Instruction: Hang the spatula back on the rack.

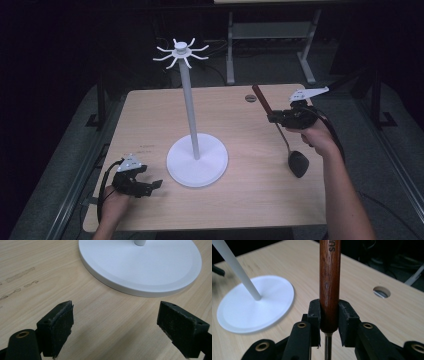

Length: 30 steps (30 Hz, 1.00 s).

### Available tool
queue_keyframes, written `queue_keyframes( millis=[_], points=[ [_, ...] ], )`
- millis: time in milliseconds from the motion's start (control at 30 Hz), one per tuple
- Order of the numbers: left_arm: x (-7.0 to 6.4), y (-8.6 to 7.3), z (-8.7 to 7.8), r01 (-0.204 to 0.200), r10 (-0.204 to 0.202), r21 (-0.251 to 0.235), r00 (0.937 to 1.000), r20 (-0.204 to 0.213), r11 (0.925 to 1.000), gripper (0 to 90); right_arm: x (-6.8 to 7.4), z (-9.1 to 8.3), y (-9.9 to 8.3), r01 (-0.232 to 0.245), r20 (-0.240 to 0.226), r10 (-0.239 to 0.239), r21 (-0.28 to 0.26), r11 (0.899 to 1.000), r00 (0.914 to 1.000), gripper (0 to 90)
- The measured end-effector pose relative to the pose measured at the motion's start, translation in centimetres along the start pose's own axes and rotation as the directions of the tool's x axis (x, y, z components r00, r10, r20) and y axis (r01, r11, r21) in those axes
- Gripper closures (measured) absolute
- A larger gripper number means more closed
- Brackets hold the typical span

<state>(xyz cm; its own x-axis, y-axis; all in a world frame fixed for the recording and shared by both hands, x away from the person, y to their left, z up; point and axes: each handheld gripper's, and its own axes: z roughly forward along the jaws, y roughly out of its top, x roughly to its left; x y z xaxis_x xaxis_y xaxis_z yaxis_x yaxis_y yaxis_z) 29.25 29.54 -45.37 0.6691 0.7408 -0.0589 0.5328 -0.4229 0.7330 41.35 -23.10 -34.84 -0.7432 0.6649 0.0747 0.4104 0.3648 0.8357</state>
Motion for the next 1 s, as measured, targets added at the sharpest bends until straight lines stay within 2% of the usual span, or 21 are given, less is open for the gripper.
queue_keyframes(
  millis=[33, 133, 200, 233, 267, 300, 333, 367, 400, 667, 733, 1000],
  points=[
    [0.0, 0.0, 0.0, 0.000, 0.000, 0.000, 1.0000, 0.000, 1.0000, 13.3, 0.2, -0.5, -0.2, -0.004, 0.004, 0.005, -0.037, 0.999, 1.0000, 73.5],
    [0.0, 0.0, 0.0, -0.001, 0.001, 0.001, 1.0000, -0.001, 1.0000, 13.3, 0.5, -0.9, -0.3, -0.008, 0.010, 0.008, -0.059, 0.998, 0.9999, 73.5],
    [0.0, 0.0, 0.0, -0.001, 0.001, 0.002, 1.0000, -0.002, 1.0000, 13.3, 1.0, -1.5, -0.3, -0.009, 0.013, 0.010, -0.105, 0.994, 0.9999, 73.5],
    [0.0, 0.0, 0.0, -0.001, 0.001, 0.002, 1.0000, -0.002, 1.0000, 13.3, 1.0, -1.5, -0.3, -0.009, 0.013, 0.010, -0.105, 0.994, 0.9999, 73.5],
    [0.0, 0.0, 0.0, -0.006, 0.006, 0.002, 1.0000, -0.003, 1.0000, 13.3, 1.2, -2.0, -0.3, -0.015, 0.007, 0.016, -0.145, 0.989, 0.9999, 73.6],
    [0.0, 0.0, 0.0, -0.006, 0.006, 0.002, 1.0000, -0.003, 1.0000, 13.3, 1.2, -2.0, -0.3, -0.015, 0.007, 0.016, -0.145, 0.989, 0.9999, 73.6],
    [0.0, 0.0, 0.0, -0.006, 0.006, 0.002, 1.0000, -0.003, 1.0000, 13.2, 1.5, -2.4, -0.3, -0.027, -0.007, 0.026, -0.181, 0.983, 0.9996, 73.6],
    [0.0, 0.0, 0.0, -0.002, 0.002, 0.002, 1.0000, -0.002, 1.0000, 13.2, 1.5, -2.4, -0.3, -0.027, -0.007, 0.026, -0.181, 0.983, 0.9996, 73.6],
    [0.0, 0.0, 0.0, -0.007, 0.007, 0.003, 1.0000, -0.003, 1.0000, 13.3, 1.7, -2.7, -0.2, -0.031, -0.016, 0.029, -0.206, 0.978, 0.9995, 73.6],
    [0.0, 0.0, 0.0, 0.002, -0.002, -0.002, 1.0000, -0.003, 1.0000, 13.3, 2.6, -3.4, 0.3, -0.030, -0.024, 0.025, -0.252, 0.967, 0.9994, 73.7],
    [0.0, 0.0, -0.1, -0.007, 0.007, 0.005, 1.0000, -0.005, 1.0000, 13.3, 2.8, -3.5, 0.4, -0.025, -0.028, 0.018, -0.260, 0.965, 0.9994, 73.7],
    [0.0, 0.0, 0.0, -0.005, 0.005, 0.001, 1.0000, -0.004, 1.0000, 13.3, 4.1, -3.7, 1.7, 0.001, -0.032, -0.011, -0.293, 0.956, 0.9994, 73.6]
  ],
)
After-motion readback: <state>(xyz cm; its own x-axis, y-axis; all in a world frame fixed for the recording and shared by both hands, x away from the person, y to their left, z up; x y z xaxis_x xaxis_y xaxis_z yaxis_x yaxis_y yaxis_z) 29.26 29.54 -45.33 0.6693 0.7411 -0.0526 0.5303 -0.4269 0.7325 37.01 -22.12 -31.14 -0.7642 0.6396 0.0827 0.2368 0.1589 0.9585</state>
